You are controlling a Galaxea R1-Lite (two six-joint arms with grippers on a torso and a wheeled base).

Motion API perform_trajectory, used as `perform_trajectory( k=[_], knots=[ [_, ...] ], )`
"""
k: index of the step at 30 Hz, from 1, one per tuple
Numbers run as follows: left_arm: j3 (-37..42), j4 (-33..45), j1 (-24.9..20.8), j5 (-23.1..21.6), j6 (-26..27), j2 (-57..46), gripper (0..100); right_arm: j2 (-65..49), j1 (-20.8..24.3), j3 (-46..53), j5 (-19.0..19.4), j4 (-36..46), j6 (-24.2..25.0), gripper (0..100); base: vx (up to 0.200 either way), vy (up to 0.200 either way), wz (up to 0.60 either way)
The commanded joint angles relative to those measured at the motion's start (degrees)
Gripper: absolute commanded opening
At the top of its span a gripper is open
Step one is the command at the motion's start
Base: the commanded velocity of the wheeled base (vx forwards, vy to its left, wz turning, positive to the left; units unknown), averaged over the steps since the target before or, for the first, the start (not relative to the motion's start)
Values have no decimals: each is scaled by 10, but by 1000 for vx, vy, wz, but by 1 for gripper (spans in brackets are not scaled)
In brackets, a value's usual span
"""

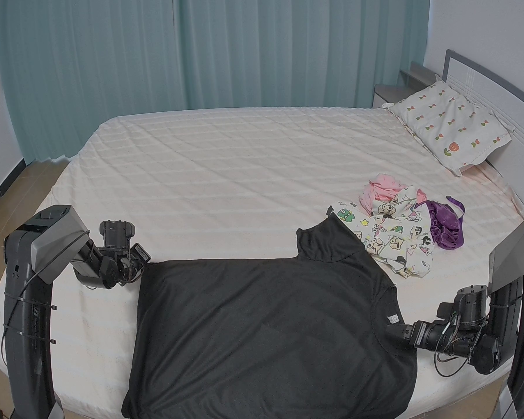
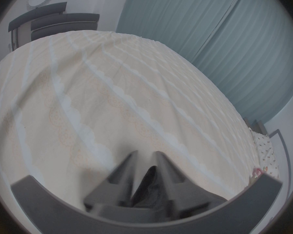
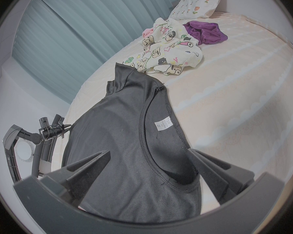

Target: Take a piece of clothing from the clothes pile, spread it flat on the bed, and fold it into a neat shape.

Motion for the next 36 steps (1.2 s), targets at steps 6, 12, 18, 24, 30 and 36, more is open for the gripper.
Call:
perform_trajectory(
  k=[6, 12, 18, 24, 30, 36],
  knots=[
    [35, -4, -3, -60, -7, -34, 100, 2, 0, 0, -1, -6, 0, 100, 0, 0, 0],
    [54, -4, -16, -97, 23, -28, 100, 2, 0, -2, -2, -6, 0, 100, 0, 0, 0],
    [37, -3, -14, -93, 57, -21, 0, 2, 0, -1, -1, -6, 0, 100, 0, 0, 0],
    [-6, 8, 1, -75, 12, -19, 0, 1, -2, -3, -3, -6, 0, 100, 0, 0, 0],
    [-51, 53, 10, -75, 9, -5, 0, 3, -2, -4, -3, -6, 0, 100, 0, 0, 0],
    [-90, 61, 12, -74, 9, 11, 0, 4, -1, -4, -3, -6, 0, 100, 0, 0, 0]
  ],
)
